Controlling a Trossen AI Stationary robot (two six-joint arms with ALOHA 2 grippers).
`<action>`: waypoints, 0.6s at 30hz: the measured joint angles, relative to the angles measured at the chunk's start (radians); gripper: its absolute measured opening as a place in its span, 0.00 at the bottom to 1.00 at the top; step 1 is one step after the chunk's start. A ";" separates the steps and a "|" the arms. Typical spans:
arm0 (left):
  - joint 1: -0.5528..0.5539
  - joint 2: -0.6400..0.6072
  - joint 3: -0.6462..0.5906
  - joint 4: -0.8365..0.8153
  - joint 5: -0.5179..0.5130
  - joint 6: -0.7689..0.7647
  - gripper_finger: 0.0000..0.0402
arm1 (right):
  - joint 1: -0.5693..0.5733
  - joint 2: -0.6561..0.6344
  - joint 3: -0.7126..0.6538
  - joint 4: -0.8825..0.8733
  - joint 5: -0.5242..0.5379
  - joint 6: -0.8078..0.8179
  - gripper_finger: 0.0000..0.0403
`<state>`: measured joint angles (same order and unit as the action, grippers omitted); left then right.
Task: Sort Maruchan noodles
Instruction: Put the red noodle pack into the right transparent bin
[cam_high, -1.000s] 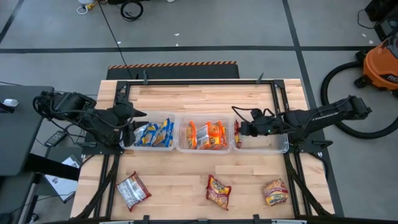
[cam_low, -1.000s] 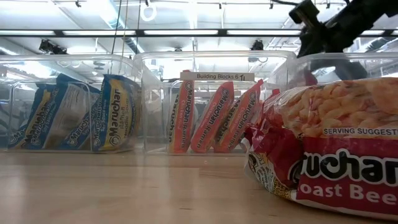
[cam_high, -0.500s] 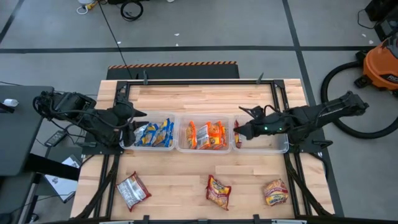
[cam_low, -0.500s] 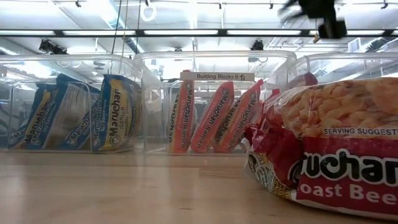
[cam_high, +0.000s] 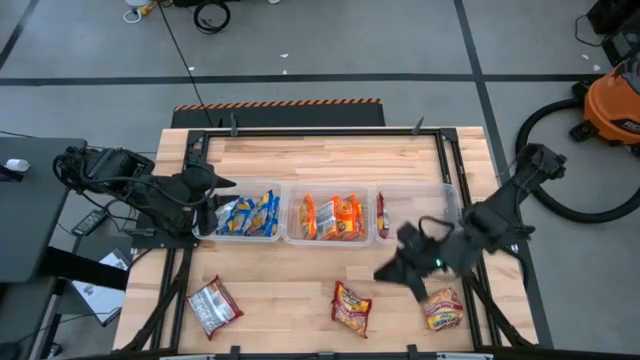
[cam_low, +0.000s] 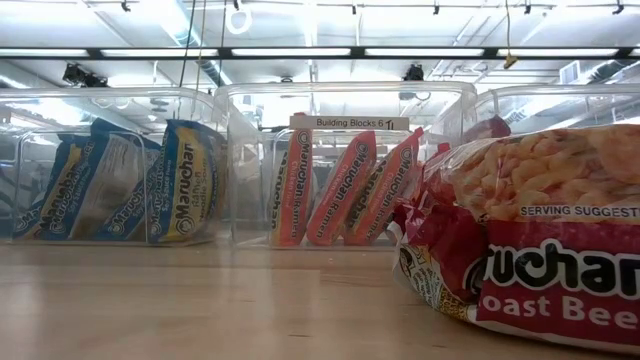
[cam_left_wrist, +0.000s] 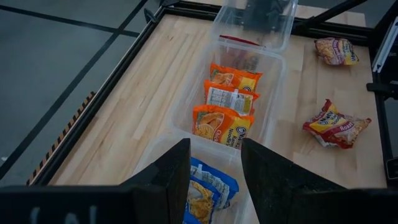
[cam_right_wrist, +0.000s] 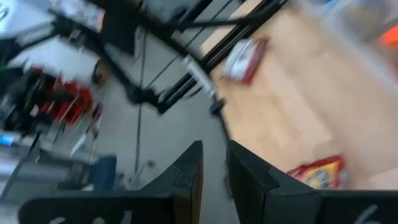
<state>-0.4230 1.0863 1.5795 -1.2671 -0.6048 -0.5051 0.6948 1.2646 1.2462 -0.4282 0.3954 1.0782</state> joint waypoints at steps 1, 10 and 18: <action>0.000 0.000 0.000 0.000 0.000 0.000 0.37 | 0.025 0.019 0.016 0.000 0.000 0.000 0.19; 0.000 0.000 0.000 0.000 0.000 0.000 0.37 | 0.223 0.221 0.027 0.042 -0.086 0.214 0.19; 0.000 0.000 0.000 0.000 0.000 0.000 0.37 | 0.305 0.388 0.027 0.031 -0.277 0.587 0.19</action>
<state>-0.4231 1.0863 1.5795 -1.2674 -0.6048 -0.5049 0.9999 1.6527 1.2732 -0.3969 0.1181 1.6655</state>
